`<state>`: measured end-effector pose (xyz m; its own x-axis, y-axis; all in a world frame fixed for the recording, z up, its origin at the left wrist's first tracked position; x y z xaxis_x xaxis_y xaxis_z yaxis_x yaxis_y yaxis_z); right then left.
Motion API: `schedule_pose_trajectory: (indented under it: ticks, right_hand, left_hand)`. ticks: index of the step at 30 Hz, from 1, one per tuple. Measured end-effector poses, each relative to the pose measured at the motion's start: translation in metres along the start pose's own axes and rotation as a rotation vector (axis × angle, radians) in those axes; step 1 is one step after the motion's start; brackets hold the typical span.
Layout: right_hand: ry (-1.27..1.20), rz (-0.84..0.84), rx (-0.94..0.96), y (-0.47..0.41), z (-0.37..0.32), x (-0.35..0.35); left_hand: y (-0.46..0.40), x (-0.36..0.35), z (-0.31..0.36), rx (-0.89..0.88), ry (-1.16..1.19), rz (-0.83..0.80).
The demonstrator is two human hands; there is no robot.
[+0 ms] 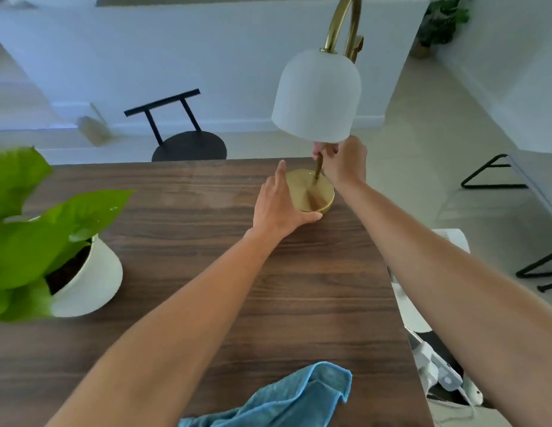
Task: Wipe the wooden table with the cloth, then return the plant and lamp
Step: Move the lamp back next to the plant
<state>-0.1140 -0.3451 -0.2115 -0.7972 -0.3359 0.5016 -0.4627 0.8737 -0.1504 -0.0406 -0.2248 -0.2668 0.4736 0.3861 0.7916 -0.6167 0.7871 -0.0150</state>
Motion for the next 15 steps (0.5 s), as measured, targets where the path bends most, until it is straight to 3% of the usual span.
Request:
schedule_pose_trajectory:
  ticks: [15]
  right_hand:
    - [0.015,-0.23,0.25,0.115,-0.071,-0.065]
  left_hand:
    - [0.132,0.073,-0.066,0.212,-0.016,0.132]
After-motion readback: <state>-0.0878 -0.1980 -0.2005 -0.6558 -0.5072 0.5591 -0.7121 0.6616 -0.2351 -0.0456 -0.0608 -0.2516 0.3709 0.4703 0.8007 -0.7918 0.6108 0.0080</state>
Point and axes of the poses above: each hand's wrist, its own y-axis away from the middle knuckle, its own x-axis out of the back of the hand, z = x × y, the point moved 1 cm from there along -y, towards the middle knuckle, and after that the axes turned 2 degrees about -z, right-handed, at the moved point
